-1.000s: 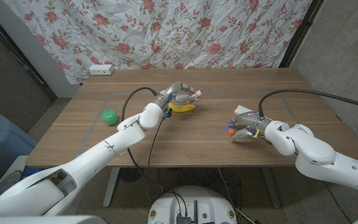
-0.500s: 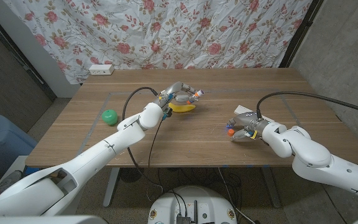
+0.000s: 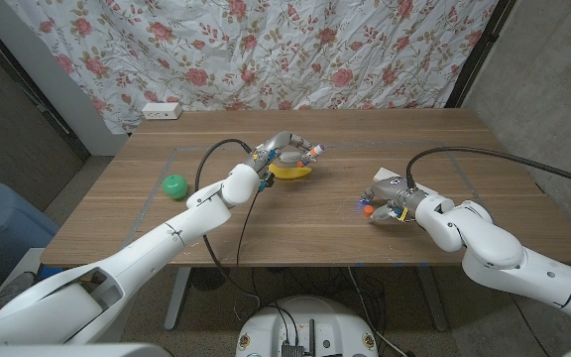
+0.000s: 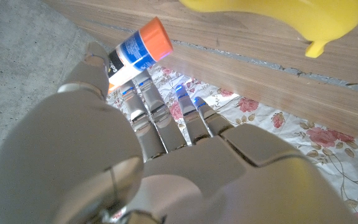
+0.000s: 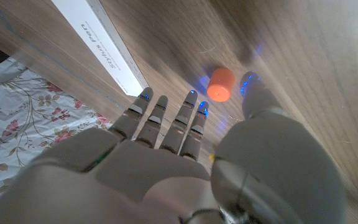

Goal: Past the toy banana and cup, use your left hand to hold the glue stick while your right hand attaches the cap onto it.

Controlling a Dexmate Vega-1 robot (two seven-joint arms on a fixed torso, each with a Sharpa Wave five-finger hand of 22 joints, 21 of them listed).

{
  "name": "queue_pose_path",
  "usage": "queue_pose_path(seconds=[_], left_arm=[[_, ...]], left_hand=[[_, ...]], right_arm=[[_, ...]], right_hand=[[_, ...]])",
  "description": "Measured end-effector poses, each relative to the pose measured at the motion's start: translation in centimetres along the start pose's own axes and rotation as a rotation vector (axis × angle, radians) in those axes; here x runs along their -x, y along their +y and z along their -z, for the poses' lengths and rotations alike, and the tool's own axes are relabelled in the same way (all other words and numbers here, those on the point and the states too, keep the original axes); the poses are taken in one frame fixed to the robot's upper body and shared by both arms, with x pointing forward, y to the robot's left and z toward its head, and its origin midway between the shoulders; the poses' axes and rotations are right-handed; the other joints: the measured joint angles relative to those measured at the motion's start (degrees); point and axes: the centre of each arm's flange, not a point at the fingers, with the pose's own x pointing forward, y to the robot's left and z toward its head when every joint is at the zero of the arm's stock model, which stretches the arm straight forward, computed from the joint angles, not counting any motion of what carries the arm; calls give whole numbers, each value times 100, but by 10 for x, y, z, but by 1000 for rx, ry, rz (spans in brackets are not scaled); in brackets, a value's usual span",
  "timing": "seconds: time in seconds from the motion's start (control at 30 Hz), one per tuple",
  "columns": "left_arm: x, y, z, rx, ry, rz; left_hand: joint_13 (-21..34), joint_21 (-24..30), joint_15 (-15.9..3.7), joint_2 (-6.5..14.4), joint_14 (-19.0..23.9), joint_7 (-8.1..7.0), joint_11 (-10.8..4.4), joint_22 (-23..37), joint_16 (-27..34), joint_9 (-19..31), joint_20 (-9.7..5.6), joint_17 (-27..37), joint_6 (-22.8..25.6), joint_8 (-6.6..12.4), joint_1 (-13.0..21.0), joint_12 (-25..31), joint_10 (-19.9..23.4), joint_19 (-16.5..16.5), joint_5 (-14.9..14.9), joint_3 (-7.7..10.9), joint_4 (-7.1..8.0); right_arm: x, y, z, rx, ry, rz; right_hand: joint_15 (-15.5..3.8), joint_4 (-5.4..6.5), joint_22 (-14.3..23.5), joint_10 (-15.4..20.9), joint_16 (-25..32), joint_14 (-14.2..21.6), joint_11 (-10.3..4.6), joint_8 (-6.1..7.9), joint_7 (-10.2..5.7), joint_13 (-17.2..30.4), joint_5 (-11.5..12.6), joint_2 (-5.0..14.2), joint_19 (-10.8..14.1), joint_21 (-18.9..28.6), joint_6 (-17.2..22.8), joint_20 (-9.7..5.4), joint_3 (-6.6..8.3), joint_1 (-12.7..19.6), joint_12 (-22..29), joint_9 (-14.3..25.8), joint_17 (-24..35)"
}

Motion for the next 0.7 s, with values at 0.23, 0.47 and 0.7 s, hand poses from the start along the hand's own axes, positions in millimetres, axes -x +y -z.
queue_pose_path(seconds=[0.23,0.47,0.7], left_arm=[[0,1,1,-2,1,1],[0,2,1,-3,1,2],[0,2,1,-3,0,2]], left_hand=[[-1,0,0,0,0,0,0,0,0,0,0,0,0,16,0,28,0,0,21,-1,-1],[-3,0,0,0,0,0,0,0,0,0,0,0,0,20,0,28,0,0,21,-1,-1],[-5,0,0,0,0,0,0,0,0,0,0,0,0,21,0,27,0,0,21,-1,-2]], right_arm=[[-1,0,-1,16,7,12],[-1,2,-2,26,9,22],[-2,4,0,32,16,39]], right_hand=[[-1,63,0,247,3,163,-6,88,-19,-3,0,-98,91,0,266,-50,-63,98,0,27,0],[-6,69,-1,507,41,318,-31,154,-17,-3,43,-97,162,0,489,-79,-137,99,-37,27,0],[-9,61,-1,716,42,438,-22,232,-39,-31,89,-60,224,0,752,-101,-224,139,-39,27,-1]])
